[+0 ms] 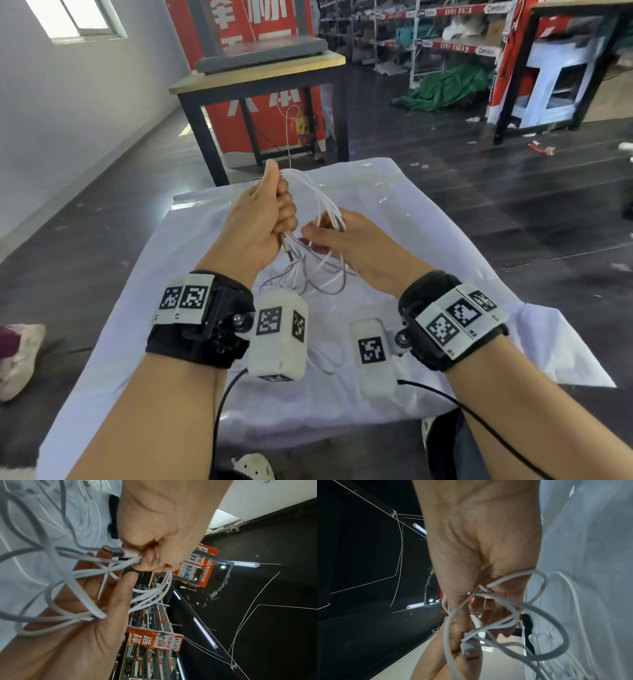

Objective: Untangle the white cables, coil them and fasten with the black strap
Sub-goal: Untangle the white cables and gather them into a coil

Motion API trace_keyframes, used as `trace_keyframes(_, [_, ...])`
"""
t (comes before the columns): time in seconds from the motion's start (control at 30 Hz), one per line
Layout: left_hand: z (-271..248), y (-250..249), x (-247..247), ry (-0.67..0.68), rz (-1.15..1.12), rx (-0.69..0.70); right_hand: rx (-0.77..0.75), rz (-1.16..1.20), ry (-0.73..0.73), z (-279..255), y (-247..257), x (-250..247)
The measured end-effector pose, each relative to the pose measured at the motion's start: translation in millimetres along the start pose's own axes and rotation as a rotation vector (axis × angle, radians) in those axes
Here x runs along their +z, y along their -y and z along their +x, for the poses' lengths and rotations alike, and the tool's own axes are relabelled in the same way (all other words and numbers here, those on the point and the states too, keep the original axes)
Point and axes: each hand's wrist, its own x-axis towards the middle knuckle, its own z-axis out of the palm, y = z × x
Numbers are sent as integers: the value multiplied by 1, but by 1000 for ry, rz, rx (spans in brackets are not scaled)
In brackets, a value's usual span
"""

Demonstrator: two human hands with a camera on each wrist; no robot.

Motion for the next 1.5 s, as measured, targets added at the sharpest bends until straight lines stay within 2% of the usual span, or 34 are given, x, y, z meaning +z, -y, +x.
trace_keyframes(0.13, [0,1,3,-1,-72,-5,-27,42,75,-2,3,4])
trace_keyframes(0.33, [0,2,3,35,-95,-17,31,-84,209,-4,3,3])
trace_keyframes(0.4, [0,1,2,33,-129,-20,37,-97,197,-3,4,2])
trace_keyframes(0.53, [1,-1,3,21,-187,-5,98,62,147,-4,9,6])
trace_keyframes(0.7, [-1,2,4,34,-161,-30,53,-91,183,-4,7,4])
trace_keyframes(0.77, [-2,-1,3,76,-85,2,30,-29,118,-2,6,3])
trace_keyframes(0.87, [-4,-5,-4,137,248,65,2,269,-123,4,3,-4])
trace_keyframes(0.97, [-6,2,-9,312,558,-1,-24,569,-354,10,4,-18])
trace_keyframes(1.07, [-8,16,-9,489,739,-96,-78,764,-508,11,8,-27])
trace_keyframes(1.17, [-8,20,-9,578,904,-48,-119,837,-587,11,10,-31])
trace_keyframes(1.2, [-7,19,-10,568,923,-30,-125,829,-619,11,10,-33])
trace_keyframes(1.27, [-3,15,-16,459,918,17,-118,795,-705,11,10,-38])
trace_keyframes(1.43, [14,5,-36,-71,700,214,-94,725,-883,9,11,-49])
trace_keyframes(1.5, [16,7,-36,-183,627,282,-86,683,-895,9,11,-47])
